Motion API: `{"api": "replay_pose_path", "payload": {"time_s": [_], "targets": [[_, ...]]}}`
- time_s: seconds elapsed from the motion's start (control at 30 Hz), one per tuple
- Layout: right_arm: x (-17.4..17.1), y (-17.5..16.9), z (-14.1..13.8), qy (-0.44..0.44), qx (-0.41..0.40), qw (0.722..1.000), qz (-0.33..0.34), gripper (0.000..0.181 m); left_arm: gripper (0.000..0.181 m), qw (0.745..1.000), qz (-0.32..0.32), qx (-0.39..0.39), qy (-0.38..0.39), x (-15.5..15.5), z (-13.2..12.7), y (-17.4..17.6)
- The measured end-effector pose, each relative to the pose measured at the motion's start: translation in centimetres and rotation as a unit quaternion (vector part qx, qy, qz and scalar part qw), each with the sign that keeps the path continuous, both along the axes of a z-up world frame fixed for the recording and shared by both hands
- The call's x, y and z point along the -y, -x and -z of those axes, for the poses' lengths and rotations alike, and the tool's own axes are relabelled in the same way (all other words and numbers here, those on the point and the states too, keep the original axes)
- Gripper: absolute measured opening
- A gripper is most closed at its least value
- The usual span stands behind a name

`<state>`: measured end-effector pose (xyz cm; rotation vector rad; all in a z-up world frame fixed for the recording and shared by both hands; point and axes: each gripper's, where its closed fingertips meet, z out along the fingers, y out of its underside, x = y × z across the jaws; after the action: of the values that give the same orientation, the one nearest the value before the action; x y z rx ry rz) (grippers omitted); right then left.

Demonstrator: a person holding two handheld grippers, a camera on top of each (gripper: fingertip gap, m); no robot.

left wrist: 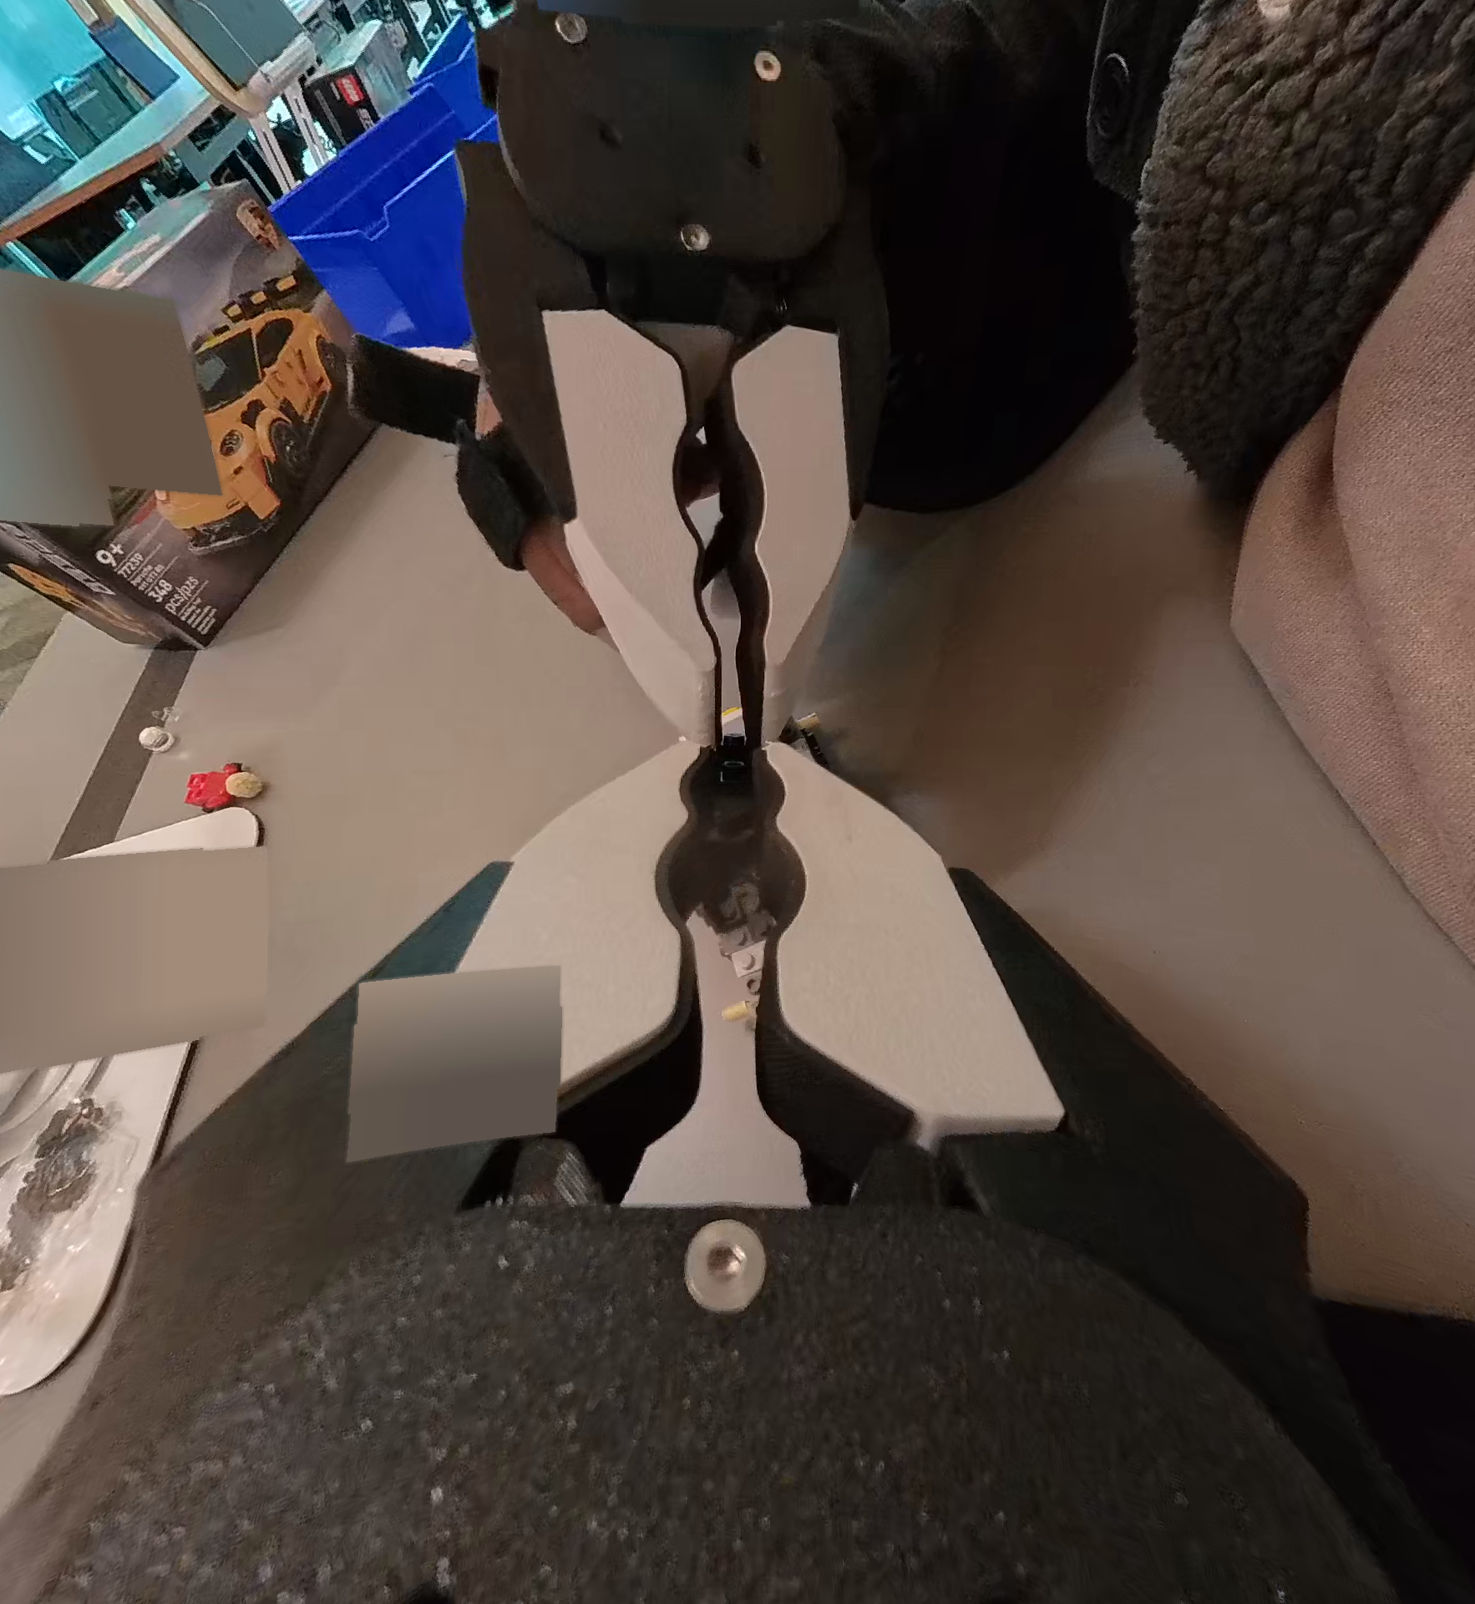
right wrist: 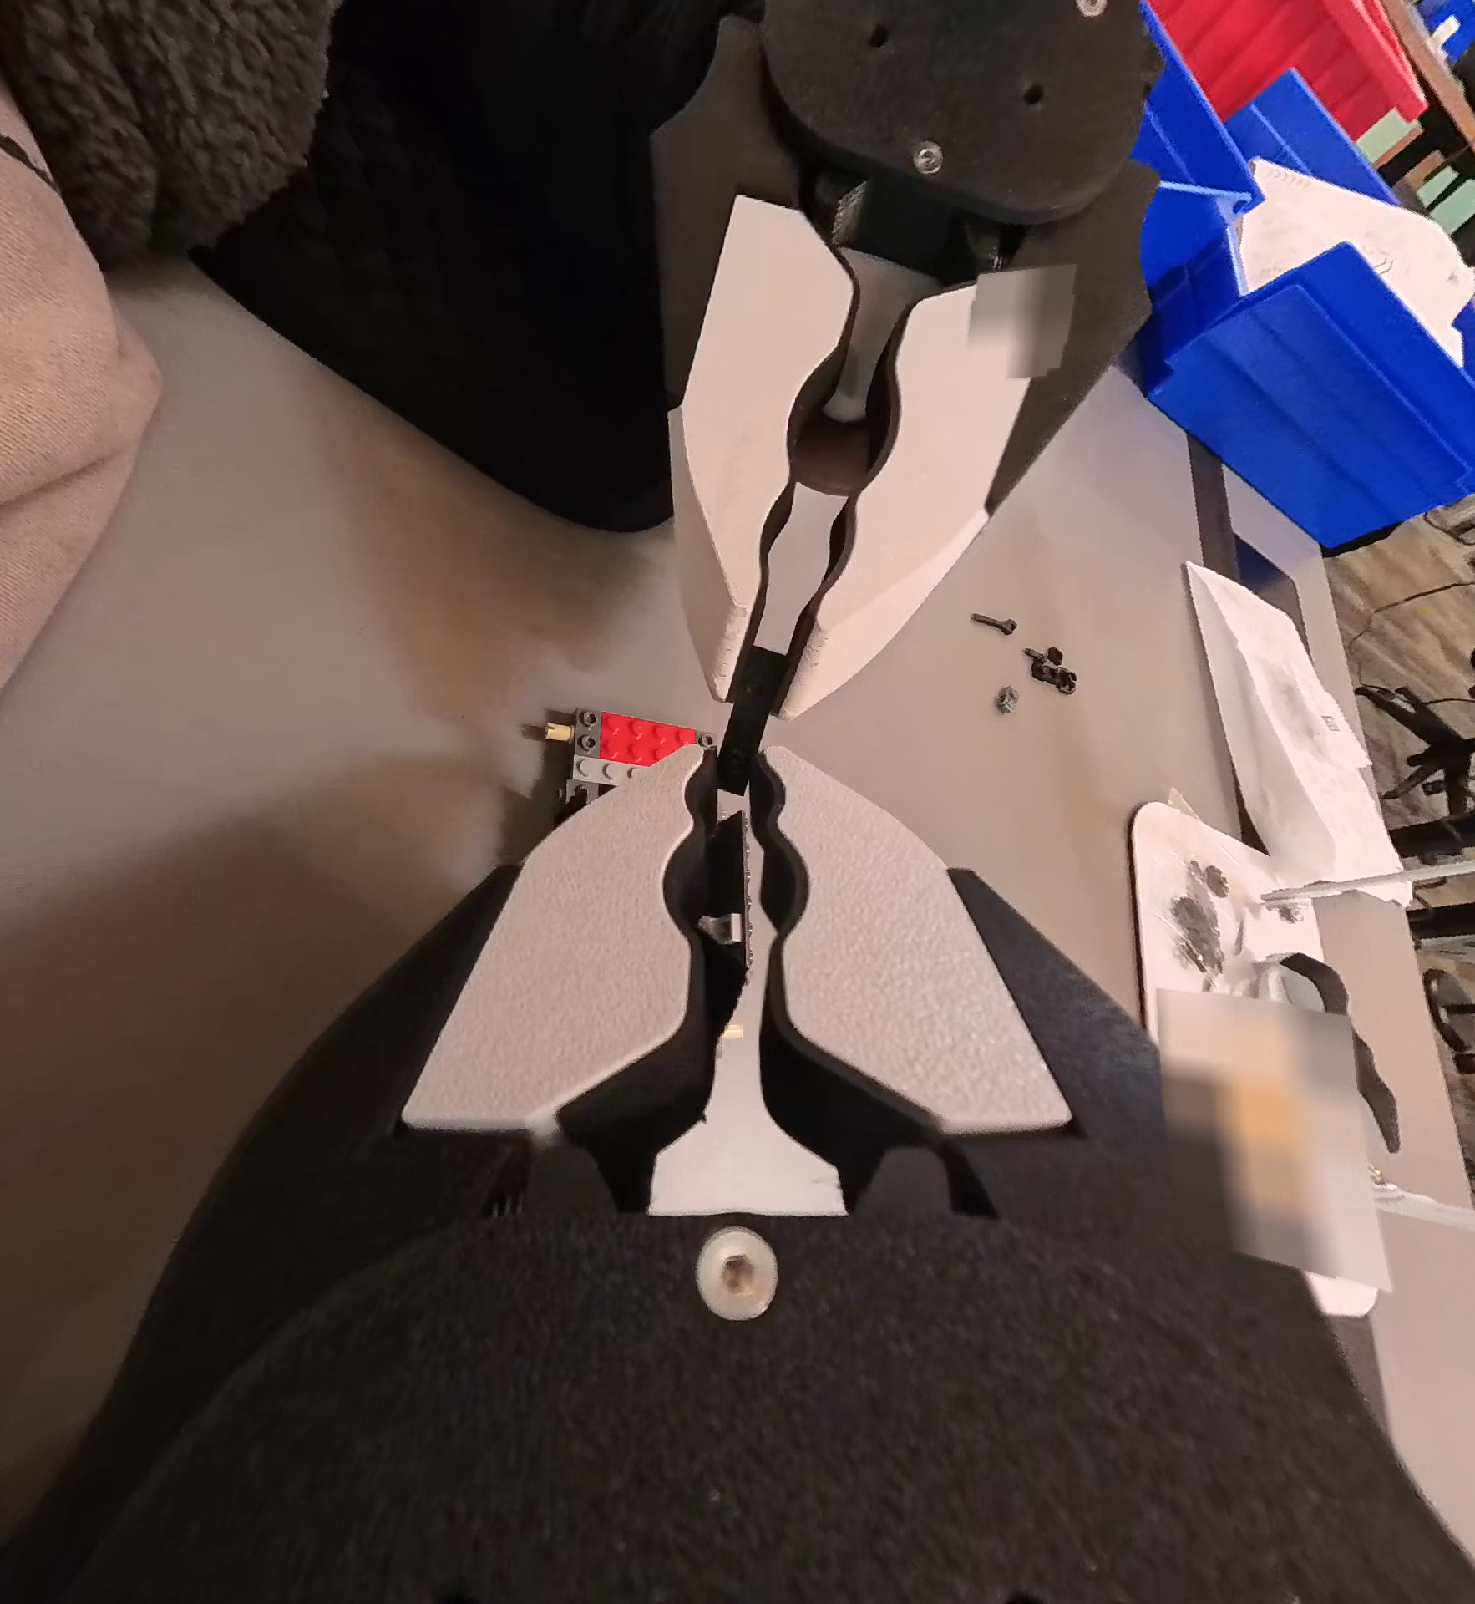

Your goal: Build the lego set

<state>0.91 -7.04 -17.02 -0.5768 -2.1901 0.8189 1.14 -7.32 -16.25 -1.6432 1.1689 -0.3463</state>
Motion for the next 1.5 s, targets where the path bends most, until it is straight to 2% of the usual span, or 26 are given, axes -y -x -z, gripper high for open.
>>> {"api": "replay_pose_path", "payload": {"time_s": [0.03, 0.6, 0.8, 1.17, 1.5], "targets": [[0.0, 0.0, 0.0, -0.003, -0.001, 1.0, -0.001, 0.007, 0.008, 1.0, 0.001, 0.001, 0.001, 0.0, 0.0, 0.0], [0.1, 0.0, -0.4, -0.033, -0.042, 0.998, -0.018, 0.007, 0.008, 0.999, 0.005, 0.03, 0.022, 0.1, -0.4, 0.0], [-0.5, 0.4, -0.7, 0.017, -0.018, 1.0, 0.019, 0.008, 0.008, 1.0, -0.018, 0.013, -0.001, -0.5, -0.6, 0.4], [-1.1, 0.9, -0.5, 0.019, -0.007, 0.999, 0.049, 0.008, 0.008, 0.998, -0.051, -0.028, -0.024, -1.2, -0.4, 0.6], [-0.8, 0.9, -0.4, -0.02, -0.035, 0.999, 0.027, 0.008, 0.008, 0.999, -0.041, 0.005, 0.019, -1.0, -0.3, 0.6]]}}
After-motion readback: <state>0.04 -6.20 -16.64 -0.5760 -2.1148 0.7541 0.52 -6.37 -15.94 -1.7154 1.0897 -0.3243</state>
